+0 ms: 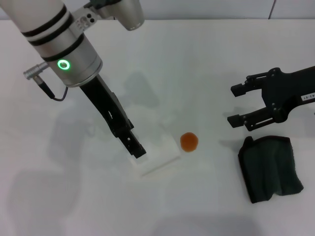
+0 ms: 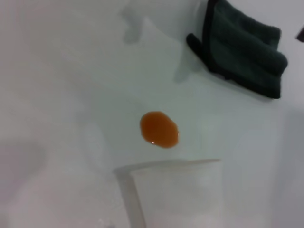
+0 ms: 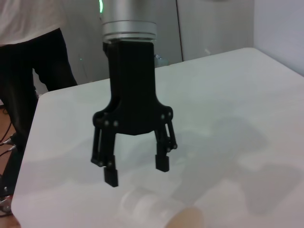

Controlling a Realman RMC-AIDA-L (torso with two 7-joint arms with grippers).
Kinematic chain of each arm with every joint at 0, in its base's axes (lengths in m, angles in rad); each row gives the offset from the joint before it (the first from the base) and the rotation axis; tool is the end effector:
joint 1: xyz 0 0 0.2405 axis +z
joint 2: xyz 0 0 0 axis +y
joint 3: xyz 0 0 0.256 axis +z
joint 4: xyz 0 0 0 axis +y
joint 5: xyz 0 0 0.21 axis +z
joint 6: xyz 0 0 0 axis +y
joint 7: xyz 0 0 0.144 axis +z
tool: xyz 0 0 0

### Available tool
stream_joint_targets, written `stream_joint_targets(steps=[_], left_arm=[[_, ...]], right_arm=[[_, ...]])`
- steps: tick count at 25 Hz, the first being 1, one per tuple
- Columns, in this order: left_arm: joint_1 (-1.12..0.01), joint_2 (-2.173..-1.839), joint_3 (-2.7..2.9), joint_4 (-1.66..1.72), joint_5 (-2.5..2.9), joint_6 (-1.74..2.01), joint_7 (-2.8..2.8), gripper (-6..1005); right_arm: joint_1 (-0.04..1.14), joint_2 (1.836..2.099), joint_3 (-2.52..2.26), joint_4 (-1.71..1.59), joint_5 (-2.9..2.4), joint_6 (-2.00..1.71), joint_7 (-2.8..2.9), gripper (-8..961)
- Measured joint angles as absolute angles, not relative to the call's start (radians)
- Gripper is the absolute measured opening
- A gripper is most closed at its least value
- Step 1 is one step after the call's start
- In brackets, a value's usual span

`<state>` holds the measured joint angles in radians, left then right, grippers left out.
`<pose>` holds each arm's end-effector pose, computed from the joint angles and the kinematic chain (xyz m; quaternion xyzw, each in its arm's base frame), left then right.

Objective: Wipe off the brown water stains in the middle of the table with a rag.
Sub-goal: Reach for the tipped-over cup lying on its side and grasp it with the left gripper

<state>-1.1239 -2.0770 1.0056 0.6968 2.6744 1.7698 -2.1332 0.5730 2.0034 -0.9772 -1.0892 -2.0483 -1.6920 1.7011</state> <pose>-0.1251 0.3786 -0.0280 0.9488 0.2215 -0.2160 0.0632 0.1968 0.3498 0.0471 -0.9864 0.1123 0.0984 0.0686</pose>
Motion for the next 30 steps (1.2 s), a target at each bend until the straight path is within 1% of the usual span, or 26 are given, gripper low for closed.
stream_joint_targets(steps=[8, 30], left_arm=[[-1.128, -2.075, 1.011, 0.701, 2.704, 1.732, -2.15, 882], [-1.133, -2.086, 1.058, 0.633, 2.663, 1.625, -2.165, 882]], right_arm=[[0.565, 2.004, -0.983, -1.089, -2.049, -1.686, 1.701, 823], [0.564, 2.003, -0.983, -1.084, -2.049, -1.671, 1.695, 823]])
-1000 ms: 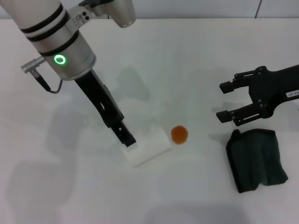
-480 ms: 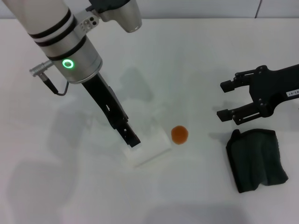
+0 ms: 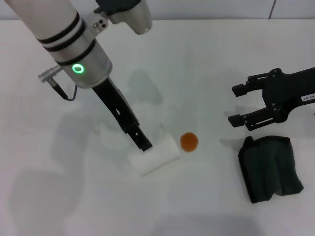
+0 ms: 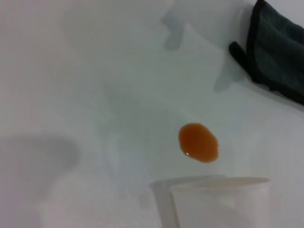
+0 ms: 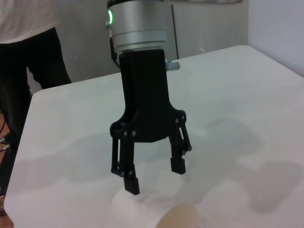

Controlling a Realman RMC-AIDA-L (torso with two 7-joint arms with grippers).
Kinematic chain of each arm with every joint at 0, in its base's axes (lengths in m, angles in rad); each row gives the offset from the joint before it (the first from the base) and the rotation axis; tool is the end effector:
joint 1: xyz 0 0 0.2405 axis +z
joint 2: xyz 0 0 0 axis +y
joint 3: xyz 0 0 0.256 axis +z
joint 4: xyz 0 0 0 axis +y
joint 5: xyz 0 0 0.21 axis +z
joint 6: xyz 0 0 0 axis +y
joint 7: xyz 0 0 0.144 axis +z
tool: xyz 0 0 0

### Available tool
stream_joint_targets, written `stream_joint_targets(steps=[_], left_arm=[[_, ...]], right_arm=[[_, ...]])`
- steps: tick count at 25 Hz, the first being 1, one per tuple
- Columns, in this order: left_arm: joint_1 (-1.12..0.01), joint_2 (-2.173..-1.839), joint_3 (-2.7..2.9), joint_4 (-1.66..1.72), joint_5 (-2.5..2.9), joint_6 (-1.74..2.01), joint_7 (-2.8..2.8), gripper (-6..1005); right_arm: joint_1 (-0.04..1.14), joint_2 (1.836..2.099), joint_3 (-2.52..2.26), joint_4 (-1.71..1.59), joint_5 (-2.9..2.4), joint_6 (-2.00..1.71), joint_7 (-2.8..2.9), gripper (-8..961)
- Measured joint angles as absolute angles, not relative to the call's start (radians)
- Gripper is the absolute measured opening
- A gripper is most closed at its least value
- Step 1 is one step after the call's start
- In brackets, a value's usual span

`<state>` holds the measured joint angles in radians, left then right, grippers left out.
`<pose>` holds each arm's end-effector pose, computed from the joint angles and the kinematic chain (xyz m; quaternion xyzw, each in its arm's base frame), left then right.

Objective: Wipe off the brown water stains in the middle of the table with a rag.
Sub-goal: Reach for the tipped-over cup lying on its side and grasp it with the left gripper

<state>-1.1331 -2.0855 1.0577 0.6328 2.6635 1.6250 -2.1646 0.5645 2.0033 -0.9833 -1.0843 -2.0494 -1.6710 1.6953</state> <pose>-0.1296 0.3877 -0.0460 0.9494 0.2251 -0.2176 0.0238 0.2007 0.3505 0.0458 -0.9857 0.1155 0.0962 0.0761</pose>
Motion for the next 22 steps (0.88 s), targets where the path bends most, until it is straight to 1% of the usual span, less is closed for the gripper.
stream_joint_targets(steps=[6, 22], left_arm=[[-1.143, -2.087, 1.127, 0.593, 2.588, 1.618, -2.163, 880], [-1.124, -2.089, 1.178, 0.589, 2.563, 1.574, -2.178, 878]], right_arm=[[0.565, 2.003, -0.983, -1.084, -2.049, -1.67, 1.695, 823], [0.563, 2.003, -0.983, -1.079, -2.049, -1.67, 1.694, 822]])
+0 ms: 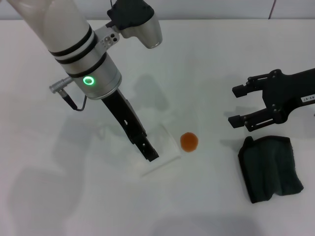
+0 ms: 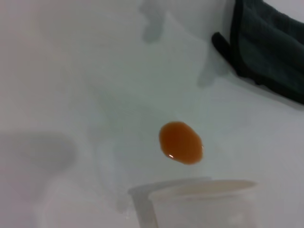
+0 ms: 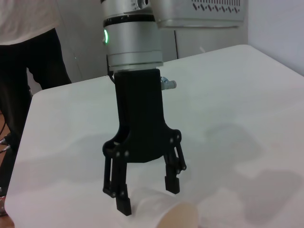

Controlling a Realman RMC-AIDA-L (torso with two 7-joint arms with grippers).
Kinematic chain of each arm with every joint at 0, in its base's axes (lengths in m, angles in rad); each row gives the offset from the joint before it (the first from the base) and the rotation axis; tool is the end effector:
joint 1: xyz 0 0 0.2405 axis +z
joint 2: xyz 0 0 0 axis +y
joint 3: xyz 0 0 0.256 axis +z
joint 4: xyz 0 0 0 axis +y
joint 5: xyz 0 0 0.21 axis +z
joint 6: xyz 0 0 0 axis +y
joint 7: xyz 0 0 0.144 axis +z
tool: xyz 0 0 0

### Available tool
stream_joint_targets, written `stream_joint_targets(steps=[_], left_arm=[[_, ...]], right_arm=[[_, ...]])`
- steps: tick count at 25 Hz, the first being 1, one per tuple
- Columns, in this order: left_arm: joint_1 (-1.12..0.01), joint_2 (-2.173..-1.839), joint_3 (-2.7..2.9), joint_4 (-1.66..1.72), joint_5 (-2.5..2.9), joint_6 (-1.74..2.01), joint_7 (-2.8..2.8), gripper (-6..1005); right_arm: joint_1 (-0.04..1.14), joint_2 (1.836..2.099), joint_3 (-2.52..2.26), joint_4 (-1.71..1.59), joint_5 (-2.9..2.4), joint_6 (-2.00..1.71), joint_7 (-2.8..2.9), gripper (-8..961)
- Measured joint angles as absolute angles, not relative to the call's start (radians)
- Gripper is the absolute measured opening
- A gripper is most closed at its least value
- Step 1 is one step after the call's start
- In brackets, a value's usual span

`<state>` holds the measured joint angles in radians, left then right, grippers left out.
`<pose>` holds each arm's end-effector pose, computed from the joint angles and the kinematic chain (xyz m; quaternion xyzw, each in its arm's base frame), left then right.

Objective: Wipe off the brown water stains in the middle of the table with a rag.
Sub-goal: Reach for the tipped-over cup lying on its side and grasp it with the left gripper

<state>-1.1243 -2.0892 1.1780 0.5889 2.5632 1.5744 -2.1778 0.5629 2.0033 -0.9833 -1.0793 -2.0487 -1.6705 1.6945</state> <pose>-0.1316 0.3792 -0.0637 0.9497 0.2192 -0.2203 0.0394 0.2019 0.3499 0.0452 -0.9854 0.1179 0.0968 0.0752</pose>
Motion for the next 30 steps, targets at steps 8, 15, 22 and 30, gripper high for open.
stream_joint_targets(steps=[8, 15, 22, 30], left_arm=[[-1.115, -2.091, 1.215, 0.561, 2.541, 1.522, -2.175, 877], [-1.113, -2.091, 1.303, 0.554, 2.49, 1.488, -2.173, 876], [-1.111, -2.09, 1.318, 0.554, 2.477, 1.469, -2.168, 876], [-1.1, -2.089, 1.339, 0.554, 2.472, 1.447, -2.159, 865]], right_arm=[[0.564, 2.005, -0.985, -1.079, -2.049, -1.67, 1.693, 823], [0.569, 2.007, -0.985, -1.079, -2.049, -1.671, 1.693, 822], [0.569, 2.006, -0.986, -1.08, -2.049, -1.671, 1.692, 822], [0.571, 2.006, -0.986, -1.079, -2.05, -1.671, 1.692, 823]])
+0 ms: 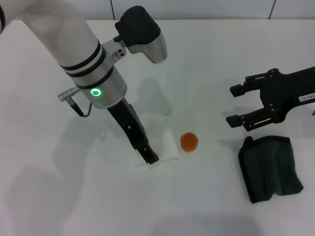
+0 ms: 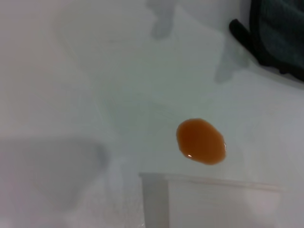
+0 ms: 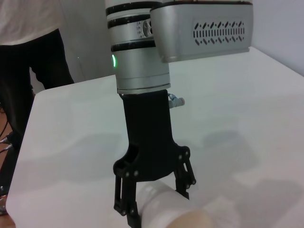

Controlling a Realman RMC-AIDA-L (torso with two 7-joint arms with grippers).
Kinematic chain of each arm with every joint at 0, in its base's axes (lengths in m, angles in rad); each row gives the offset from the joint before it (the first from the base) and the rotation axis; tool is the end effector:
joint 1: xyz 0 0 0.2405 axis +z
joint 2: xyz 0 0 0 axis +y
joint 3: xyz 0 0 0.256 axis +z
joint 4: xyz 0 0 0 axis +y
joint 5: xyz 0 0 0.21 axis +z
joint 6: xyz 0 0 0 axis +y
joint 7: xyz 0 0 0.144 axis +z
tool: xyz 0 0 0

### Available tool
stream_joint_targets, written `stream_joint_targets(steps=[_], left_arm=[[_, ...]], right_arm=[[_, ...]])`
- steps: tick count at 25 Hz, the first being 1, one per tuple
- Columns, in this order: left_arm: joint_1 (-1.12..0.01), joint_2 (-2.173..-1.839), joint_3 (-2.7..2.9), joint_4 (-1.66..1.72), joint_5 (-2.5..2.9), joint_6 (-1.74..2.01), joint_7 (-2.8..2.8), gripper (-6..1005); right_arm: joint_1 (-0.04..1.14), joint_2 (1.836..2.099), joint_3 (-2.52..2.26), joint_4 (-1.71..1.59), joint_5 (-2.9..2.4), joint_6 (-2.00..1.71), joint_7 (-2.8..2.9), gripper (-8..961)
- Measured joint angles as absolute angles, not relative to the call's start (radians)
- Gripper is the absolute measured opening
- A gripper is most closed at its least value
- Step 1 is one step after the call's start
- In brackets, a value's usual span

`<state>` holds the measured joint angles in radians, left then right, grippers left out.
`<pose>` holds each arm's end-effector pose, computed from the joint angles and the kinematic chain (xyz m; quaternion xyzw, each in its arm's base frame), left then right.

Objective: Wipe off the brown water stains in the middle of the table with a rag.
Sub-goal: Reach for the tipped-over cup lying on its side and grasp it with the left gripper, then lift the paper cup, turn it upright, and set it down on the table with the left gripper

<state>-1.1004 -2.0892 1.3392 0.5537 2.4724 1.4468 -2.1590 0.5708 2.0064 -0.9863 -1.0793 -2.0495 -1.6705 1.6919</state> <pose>-0.1428 0.3783 -0.0816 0.9547 0.1893 -0.2289 0.0207 0.1986 0.3510 0.0435 -0.9862 0.1124 0.0970 0.0728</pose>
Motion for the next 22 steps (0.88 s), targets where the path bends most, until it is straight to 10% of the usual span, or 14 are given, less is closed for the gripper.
stream_joint_targets(steps=[22], left_arm=[[-0.967, -2.085, 1.369, 0.822, 2.452, 1.529, -2.162, 664]], right_arm=[[0.566, 2.005, -0.994, -1.086, -2.046, -1.657, 1.7, 822]])
